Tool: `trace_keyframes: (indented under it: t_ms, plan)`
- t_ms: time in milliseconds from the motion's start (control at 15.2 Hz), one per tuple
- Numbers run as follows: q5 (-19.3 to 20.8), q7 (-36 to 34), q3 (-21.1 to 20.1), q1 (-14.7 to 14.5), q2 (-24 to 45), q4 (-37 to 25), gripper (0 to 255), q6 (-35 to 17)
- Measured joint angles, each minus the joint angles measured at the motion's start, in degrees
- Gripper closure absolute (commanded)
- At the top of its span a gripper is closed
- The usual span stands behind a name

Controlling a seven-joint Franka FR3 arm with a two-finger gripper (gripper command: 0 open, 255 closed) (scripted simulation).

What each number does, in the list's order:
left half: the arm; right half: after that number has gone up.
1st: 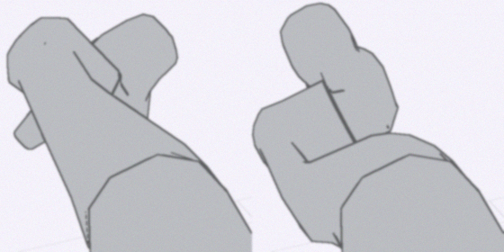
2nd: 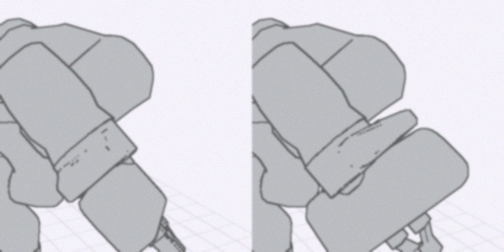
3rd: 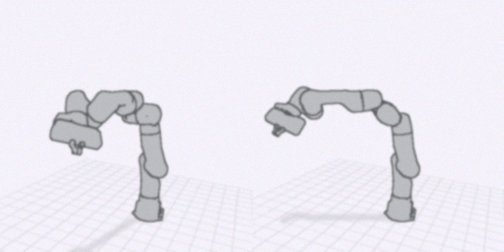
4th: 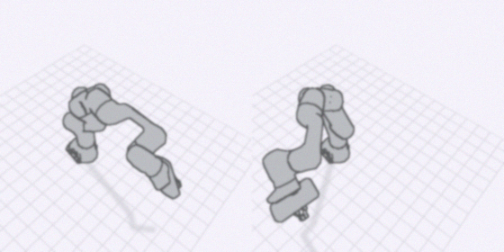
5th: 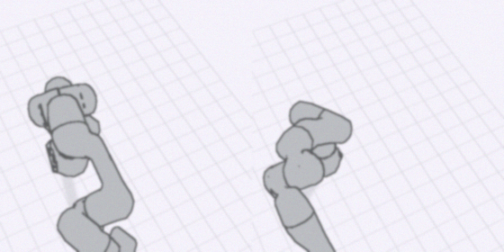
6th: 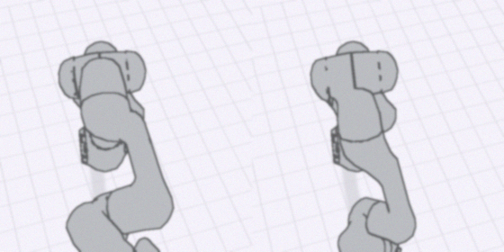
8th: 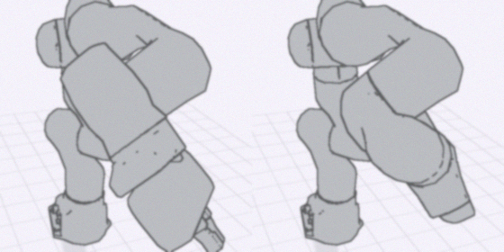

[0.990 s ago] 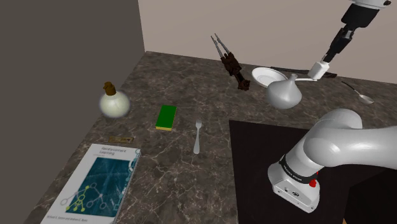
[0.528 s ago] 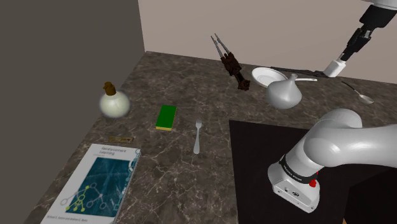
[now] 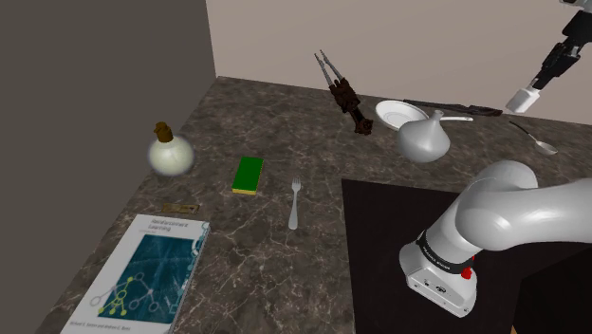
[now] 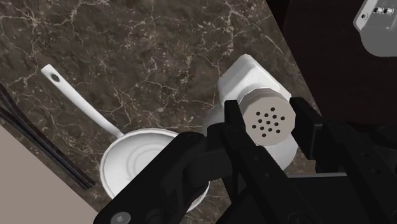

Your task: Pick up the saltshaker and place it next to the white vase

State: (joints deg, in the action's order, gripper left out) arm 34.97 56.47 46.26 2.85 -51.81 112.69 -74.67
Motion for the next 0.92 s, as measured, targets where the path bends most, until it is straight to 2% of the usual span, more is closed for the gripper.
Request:
trace_keyframes:
  t_ms: [66,198,924]
  plan:
    - [0.8,1.4,1.9,-0.8,0.7,-1.4,255,-0.5]
    - [1.6,2.4,3.2,-1.0,0.7,-1.7,255,-0.8]
    - [4.8,1.4,6.1,0.7,-2.8,6.7,255,-6.7]
